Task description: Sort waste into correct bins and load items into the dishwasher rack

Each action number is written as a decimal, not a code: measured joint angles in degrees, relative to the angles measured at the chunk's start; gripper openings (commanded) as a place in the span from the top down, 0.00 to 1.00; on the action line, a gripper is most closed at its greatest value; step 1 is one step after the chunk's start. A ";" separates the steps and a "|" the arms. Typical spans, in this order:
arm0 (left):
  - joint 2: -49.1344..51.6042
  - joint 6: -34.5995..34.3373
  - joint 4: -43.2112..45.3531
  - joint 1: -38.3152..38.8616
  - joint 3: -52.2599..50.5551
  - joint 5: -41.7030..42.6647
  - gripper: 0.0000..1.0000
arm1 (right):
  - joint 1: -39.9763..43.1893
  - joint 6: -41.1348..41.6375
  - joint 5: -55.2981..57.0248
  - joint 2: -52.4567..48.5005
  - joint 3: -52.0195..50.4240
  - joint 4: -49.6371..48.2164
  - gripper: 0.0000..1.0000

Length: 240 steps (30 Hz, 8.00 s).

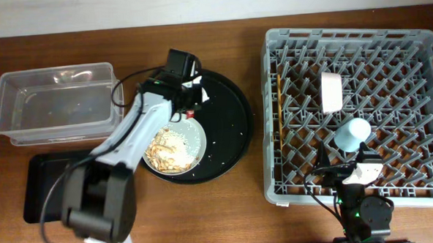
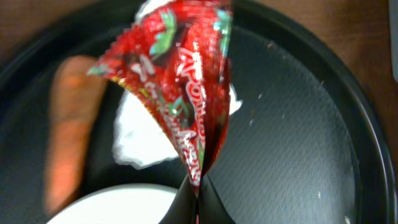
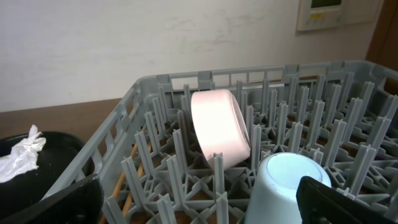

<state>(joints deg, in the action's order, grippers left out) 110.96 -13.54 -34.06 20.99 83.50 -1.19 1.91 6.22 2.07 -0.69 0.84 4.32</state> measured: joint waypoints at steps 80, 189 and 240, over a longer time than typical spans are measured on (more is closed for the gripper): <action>16.74 15.76 -9.53 -8.61 12.94 -6.82 0.69 | 0.00 0.00 -0.02 0.00 0.00 0.00 0.02; -46.47 29.83 -24.81 -77.24 -34.56 76.72 1.00 | 0.04 0.02 -0.02 -0.04 0.00 0.00 0.02; -44.65 2.86 -22.58 -9.62 -7.39 11.67 0.01 | 0.15 0.00 -0.02 -0.11 -0.07 -0.07 0.02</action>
<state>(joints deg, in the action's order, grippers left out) 66.30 -10.68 -56.64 11.38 76.12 10.48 2.07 6.22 2.04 -0.80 0.78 4.25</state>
